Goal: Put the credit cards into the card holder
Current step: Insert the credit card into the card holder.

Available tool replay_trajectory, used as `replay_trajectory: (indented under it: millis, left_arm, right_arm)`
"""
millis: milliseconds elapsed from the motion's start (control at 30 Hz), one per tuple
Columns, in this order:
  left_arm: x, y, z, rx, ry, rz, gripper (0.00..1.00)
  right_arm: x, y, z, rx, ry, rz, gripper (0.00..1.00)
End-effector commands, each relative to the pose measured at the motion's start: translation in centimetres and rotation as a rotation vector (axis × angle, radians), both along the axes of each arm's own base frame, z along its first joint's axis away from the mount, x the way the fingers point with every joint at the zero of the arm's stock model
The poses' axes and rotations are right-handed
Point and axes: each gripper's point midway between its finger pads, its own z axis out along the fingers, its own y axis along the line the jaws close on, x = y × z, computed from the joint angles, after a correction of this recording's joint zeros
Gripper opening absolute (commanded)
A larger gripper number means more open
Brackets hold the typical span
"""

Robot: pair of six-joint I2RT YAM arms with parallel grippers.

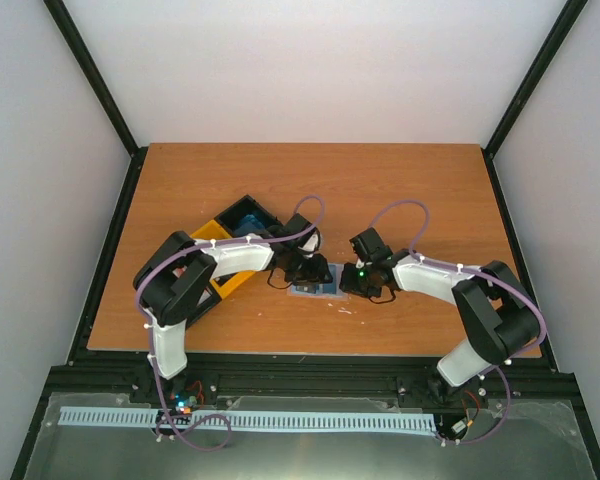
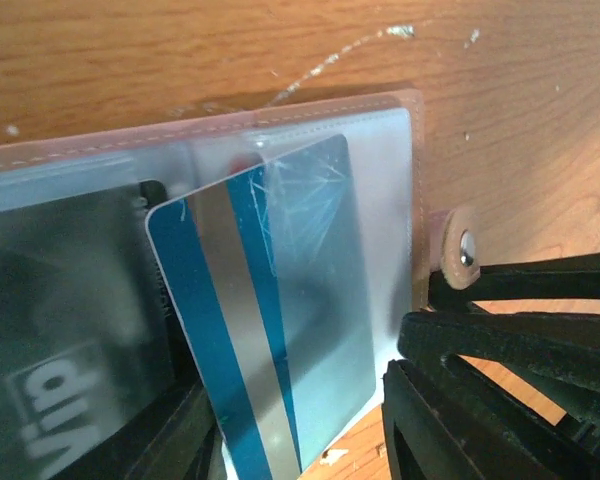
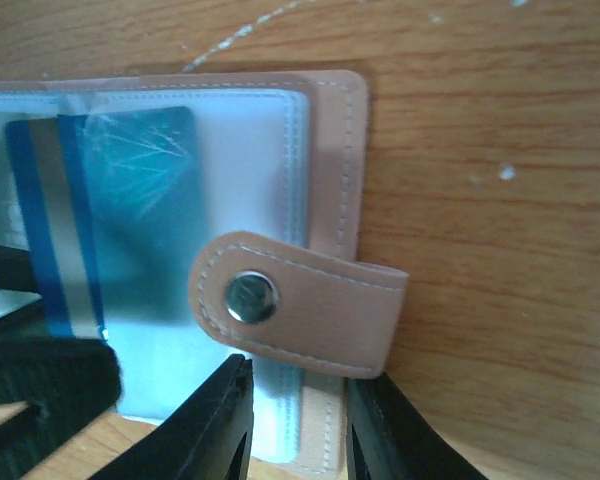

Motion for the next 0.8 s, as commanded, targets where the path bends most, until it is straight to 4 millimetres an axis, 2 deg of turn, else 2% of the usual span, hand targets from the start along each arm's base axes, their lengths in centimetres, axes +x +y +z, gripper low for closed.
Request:
replay_trajectory:
  millis: [0,167,300,433,600,767]
  left_arm:
    - [-1.1,-0.6,-0.3,-0.011,0.012,-0.110,0.47]
    - [-0.7,-0.4,-0.3,0.024,-0.012,-0.132,0.47]
    - [0.0,0.2,0.8,0.062,-0.039,-0.094,0.53]
    - [-0.5,0.4,1.6,0.061,0.007,-0.070,0.59]
    - [-0.9,1.1,0.9,0.119,0.075,-0.017,0.61]
    - [-0.1,1.4,1.4,0.155,0.046,0.004,0.60]
  right_arm:
    - [-1.6,-0.4,-2.3,-0.027,0.091,0.034,0.28]
    - [-1.5,-0.8,-2.5,-0.049,0.092,0.021,0.28]
    - [-1.3,-1.6,-2.5,-0.090,0.085,-0.002,0.28]
    - [-1.3,-1.6,-2.4,-0.096,0.085,-0.007,0.29]
    - [-1.3,-1.6,-2.4,-0.096,0.087,-0.007,0.29]
    - [-1.4,-1.6,-2.5,-0.093,0.089,-0.005,0.29]
